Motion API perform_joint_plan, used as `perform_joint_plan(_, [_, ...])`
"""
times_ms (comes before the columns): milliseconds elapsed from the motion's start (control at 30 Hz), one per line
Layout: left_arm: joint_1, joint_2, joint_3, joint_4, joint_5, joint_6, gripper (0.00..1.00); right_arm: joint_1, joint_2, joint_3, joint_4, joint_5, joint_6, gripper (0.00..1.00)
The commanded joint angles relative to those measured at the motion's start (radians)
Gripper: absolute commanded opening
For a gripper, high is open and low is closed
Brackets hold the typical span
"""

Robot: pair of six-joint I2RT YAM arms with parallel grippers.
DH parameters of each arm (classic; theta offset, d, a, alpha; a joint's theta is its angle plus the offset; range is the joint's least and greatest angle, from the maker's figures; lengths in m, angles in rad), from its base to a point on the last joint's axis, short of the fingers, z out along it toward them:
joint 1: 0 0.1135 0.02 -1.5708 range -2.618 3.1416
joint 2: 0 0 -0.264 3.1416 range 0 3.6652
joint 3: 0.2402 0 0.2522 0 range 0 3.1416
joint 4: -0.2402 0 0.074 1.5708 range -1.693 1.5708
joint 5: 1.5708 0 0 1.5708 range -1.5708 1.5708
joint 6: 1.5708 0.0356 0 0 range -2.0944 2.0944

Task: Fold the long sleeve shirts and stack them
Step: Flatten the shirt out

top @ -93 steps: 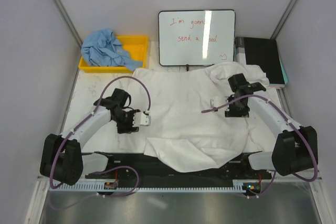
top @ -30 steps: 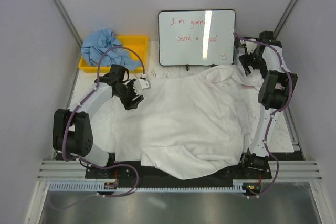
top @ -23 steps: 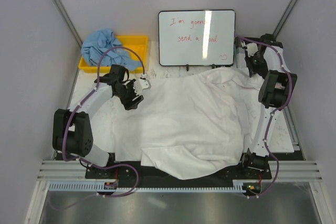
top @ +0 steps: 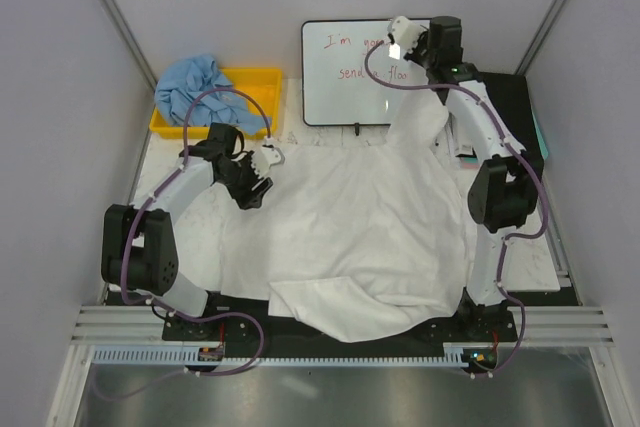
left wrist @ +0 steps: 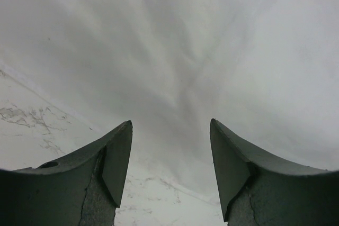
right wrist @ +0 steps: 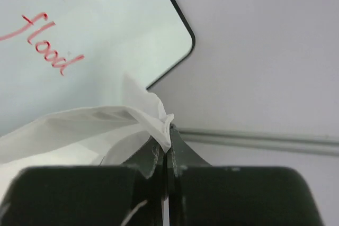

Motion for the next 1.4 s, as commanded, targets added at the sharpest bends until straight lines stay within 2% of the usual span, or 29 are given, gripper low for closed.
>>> perform_joint_plan(0, [0.013, 0.01, -0.006, 0.041, 0.037, -0.057, 0.67, 0.055, 0.054, -0.082, 0.351, 0.119, -0.228, 0.01])
perform_joint_plan(200, [0.036, 0.027, -0.003, 0.074, 0.029, -0.11, 0.66, 0.12, 0.169, -0.078, 0.653, 0.181, -0.388, 0.02])
perform_joint_plan(300, [0.055, 0.032, 0.003, 0.075, 0.043, -0.136, 0.66, 0.149, 0.217, -0.017, 0.669, 0.219, -0.417, 0.01])
perform_joint_plan(433, [0.079, 0.029, 0.014, 0.077, 0.061, -0.151, 0.66, 0.172, 0.2, -0.03, 0.66, 0.276, -0.448, 0.01])
perform_joint_plan(467, [0.087, 0.029, 0.02, 0.077, 0.064, -0.154, 0.66, 0.173, 0.167, -0.046, 0.599, 0.284, -0.44, 0.01])
perform_joint_plan(667, [0.127, 0.09, 0.104, 0.094, 0.118, -0.185, 0.66, 0.166, 0.018, -0.222, 0.568, 0.28, -0.411, 0.04])
perform_joint_plan(833, [0.129, 0.13, 0.156, 0.092, 0.144, -0.189, 0.66, 0.131, 0.108, -0.175, 0.637, 0.317, -0.434, 0.07])
perform_joint_plan(900, [0.129, 0.138, 0.164, 0.092, 0.146, -0.2, 0.66, 0.124, 0.162, -0.141, 0.698, 0.302, -0.434, 0.13])
perform_joint_plan(933, [0.129, 0.139, 0.16, 0.092, 0.146, -0.2, 0.66, 0.124, 0.18, -0.129, 0.72, 0.296, -0.432, 0.21])
perform_joint_plan(967, [0.13, 0.144, 0.157, 0.103, 0.141, -0.208, 0.66, 0.126, 0.218, -0.092, 0.738, 0.29, -0.428, 0.36])
perform_joint_plan(1000, [0.132, 0.145, 0.157, 0.106, 0.143, -0.215, 0.66, 0.132, 0.237, -0.072, 0.738, 0.291, -0.426, 0.65])
perform_joint_plan(1067, [0.135, 0.151, 0.153, 0.107, 0.144, -0.237, 0.66, 0.134, 0.263, -0.029, 0.725, 0.32, -0.429, 0.85])
perform_joint_plan(1167, [0.139, 0.15, 0.157, 0.112, 0.144, -0.257, 0.66, 0.098, 0.165, -0.076, 0.573, 0.345, -0.345, 0.98])
perform_joint_plan(1300, [0.141, 0.159, 0.173, 0.117, 0.147, -0.265, 0.66, 0.002, -0.036, -0.228, 0.397, 0.284, -0.227, 0.98])
perform_joint_plan(1367, [0.139, 0.179, 0.195, 0.117, 0.147, -0.265, 0.66, -0.032, -0.128, -0.247, 0.23, 0.233, -0.111, 0.98])
